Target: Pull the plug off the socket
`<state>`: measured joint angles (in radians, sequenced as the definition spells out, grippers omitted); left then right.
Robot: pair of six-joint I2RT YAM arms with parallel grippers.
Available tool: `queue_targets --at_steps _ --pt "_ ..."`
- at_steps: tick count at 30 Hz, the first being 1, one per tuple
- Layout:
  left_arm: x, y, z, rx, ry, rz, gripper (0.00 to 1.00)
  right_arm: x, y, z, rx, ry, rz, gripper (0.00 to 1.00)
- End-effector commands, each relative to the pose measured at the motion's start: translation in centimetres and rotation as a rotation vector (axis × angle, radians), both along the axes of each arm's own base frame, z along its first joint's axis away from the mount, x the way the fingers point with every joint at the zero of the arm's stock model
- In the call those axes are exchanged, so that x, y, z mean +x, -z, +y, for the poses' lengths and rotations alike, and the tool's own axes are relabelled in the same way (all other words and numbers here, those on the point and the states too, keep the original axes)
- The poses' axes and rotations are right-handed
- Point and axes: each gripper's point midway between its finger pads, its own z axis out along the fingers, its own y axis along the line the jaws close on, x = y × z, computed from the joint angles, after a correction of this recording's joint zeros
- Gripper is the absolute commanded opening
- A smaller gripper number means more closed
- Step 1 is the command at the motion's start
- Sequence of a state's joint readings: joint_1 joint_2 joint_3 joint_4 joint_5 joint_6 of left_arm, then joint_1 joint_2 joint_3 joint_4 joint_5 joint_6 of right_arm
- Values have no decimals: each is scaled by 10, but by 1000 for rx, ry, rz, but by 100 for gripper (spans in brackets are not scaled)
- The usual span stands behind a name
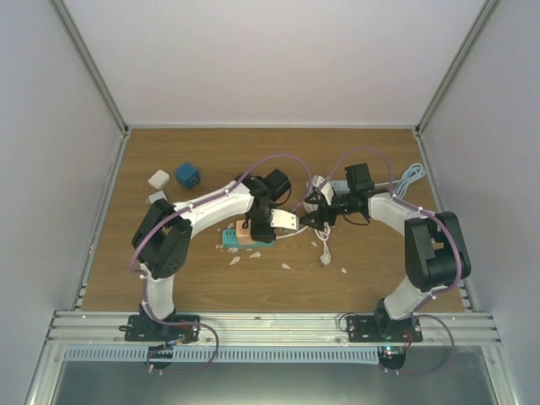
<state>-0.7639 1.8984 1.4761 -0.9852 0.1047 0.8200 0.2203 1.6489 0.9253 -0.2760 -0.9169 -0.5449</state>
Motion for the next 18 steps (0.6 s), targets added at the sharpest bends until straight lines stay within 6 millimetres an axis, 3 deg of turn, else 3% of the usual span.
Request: queue_targets --at_steps 1,8,13,18 --pt "3 -3 -5 13 -6 12 53 -1 -4 -5 2 18 -11 92" --pt "2 -9 0 37 -16 16 36 0 1 -6 -11 32 -7 93" --pt "-6 -10 4 46 -34 51 42 2 2 -6 -12 31 -9 93" --pt "-6 -6 5 56 -46 60 37 5 4 -5 -14 33 -5 93"
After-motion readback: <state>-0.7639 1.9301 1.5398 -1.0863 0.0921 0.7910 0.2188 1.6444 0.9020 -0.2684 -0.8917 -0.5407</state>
